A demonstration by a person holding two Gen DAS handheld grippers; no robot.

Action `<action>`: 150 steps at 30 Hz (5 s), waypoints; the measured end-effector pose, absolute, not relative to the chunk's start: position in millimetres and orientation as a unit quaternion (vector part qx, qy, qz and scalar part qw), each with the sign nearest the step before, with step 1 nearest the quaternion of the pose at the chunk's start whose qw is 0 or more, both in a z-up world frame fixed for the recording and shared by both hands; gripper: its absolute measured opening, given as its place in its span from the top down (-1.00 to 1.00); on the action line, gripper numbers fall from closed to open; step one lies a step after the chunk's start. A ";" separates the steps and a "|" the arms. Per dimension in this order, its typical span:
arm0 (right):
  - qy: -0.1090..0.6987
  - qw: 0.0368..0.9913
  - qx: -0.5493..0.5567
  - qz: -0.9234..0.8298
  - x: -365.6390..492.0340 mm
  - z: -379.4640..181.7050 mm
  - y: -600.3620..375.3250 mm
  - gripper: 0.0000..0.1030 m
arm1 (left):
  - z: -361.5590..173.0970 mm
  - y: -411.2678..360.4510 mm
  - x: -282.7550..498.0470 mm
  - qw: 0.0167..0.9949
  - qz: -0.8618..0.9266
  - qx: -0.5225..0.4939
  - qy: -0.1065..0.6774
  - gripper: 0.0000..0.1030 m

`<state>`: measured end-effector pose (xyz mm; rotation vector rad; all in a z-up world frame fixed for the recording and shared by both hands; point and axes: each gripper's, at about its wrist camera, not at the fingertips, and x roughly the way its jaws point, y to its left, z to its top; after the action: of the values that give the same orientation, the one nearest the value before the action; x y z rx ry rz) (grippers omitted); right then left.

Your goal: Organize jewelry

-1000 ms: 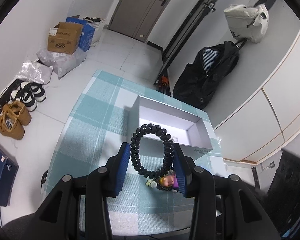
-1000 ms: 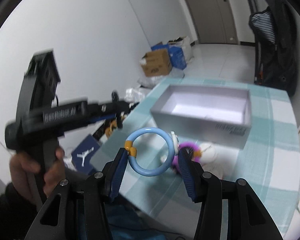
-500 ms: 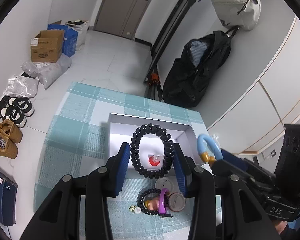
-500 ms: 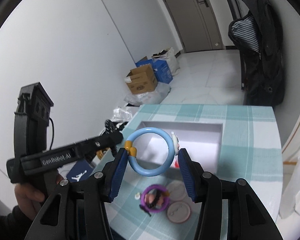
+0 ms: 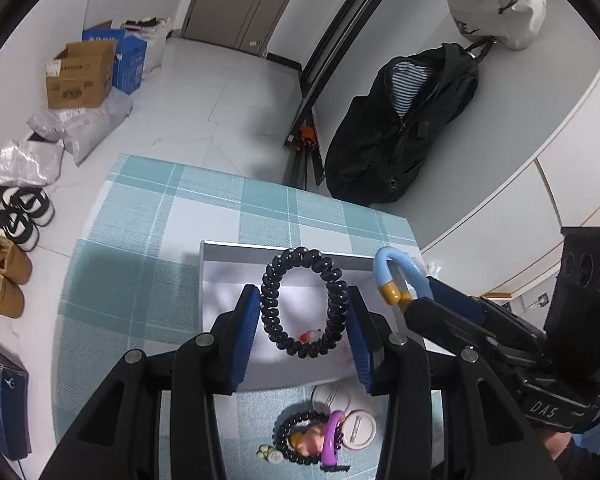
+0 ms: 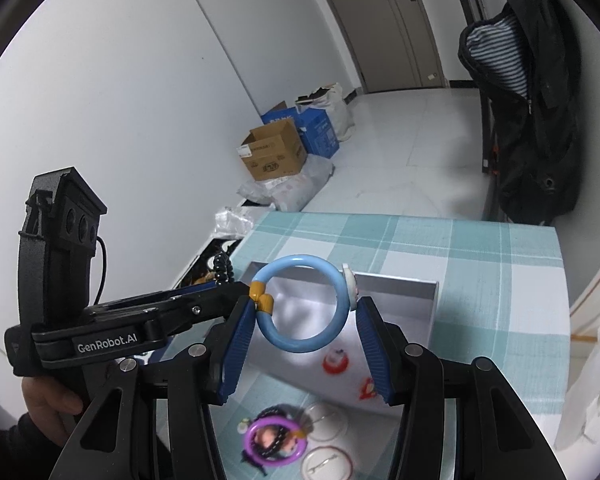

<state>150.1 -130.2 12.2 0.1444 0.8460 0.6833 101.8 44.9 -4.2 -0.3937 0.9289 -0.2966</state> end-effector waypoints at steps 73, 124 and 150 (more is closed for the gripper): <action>0.415 0.869 0.046 0.266 113.7 4.4 -162.2 -0.53 | -3.4 40.3 57.0 0.875 -0.133 -0.169 0.435 -0.05; 0.460 0.860 0.011 0.220 89.7 -32.2 -197.8 -0.59 | -38.9 -14.0 41.7 0.839 -0.175 -0.075 0.510 0.90; 0.491 0.820 -0.033 0.292 75.4 -58.7 -159.0 -0.52 | -12.1 18.5 43.0 0.829 -0.219 -0.212 0.469 0.91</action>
<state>75.4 -159.0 -58.7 -0.0692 1.0452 0.6222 43.0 18.5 -12.1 -0.4491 0.9958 -0.4650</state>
